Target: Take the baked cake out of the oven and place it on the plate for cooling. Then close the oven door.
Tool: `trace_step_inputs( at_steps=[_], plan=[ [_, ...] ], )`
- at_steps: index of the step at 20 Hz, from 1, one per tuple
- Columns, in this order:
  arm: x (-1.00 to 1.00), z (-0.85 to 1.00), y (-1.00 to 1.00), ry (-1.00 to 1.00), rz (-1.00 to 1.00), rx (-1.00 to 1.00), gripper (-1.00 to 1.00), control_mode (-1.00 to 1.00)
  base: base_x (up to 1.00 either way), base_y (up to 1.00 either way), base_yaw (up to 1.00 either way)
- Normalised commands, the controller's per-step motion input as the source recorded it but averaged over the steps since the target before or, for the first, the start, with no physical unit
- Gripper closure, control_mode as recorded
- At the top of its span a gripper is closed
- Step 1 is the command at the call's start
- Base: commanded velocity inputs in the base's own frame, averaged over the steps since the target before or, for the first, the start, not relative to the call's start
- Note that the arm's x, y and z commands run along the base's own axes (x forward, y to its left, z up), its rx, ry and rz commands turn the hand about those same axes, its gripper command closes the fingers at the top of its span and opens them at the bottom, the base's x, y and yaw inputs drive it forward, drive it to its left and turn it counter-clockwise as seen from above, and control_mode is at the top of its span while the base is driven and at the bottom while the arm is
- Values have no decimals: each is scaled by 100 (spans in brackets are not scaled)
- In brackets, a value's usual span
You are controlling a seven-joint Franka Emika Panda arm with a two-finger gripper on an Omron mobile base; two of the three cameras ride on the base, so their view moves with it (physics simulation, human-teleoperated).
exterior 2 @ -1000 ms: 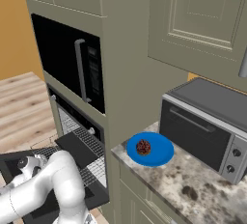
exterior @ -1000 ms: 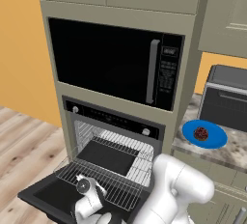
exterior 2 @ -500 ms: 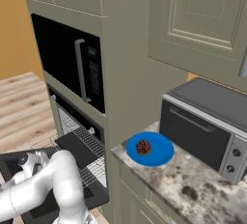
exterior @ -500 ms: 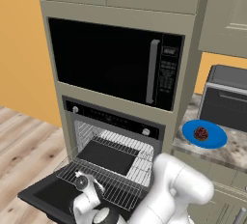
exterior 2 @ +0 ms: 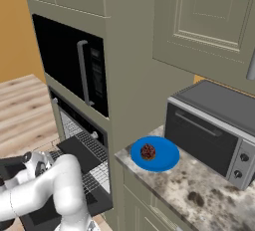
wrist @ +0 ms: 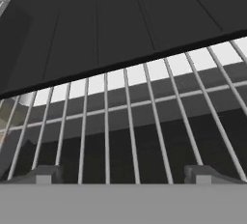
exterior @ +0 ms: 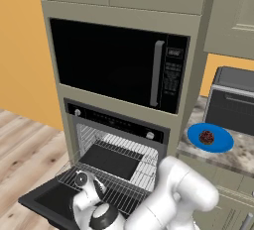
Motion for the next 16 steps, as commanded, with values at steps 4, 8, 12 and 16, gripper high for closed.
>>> trace_step_inputs(
  at_steps=[4, 8, 12, 16],
  plan=[
    [6, -41, 0, 0, 1, -7, -100, -100, 0, 0, 0],
    [-28, 4, 0, 0, 0, -3, -100, -100, 0, 0, 0],
    [-42, 15, 0, 0, 0, -5, -100, -100, 0, 0, 0],
    [-36, 3, 0, 0, 0, -6, -100, -100, 0, 0, 0]
  ],
)
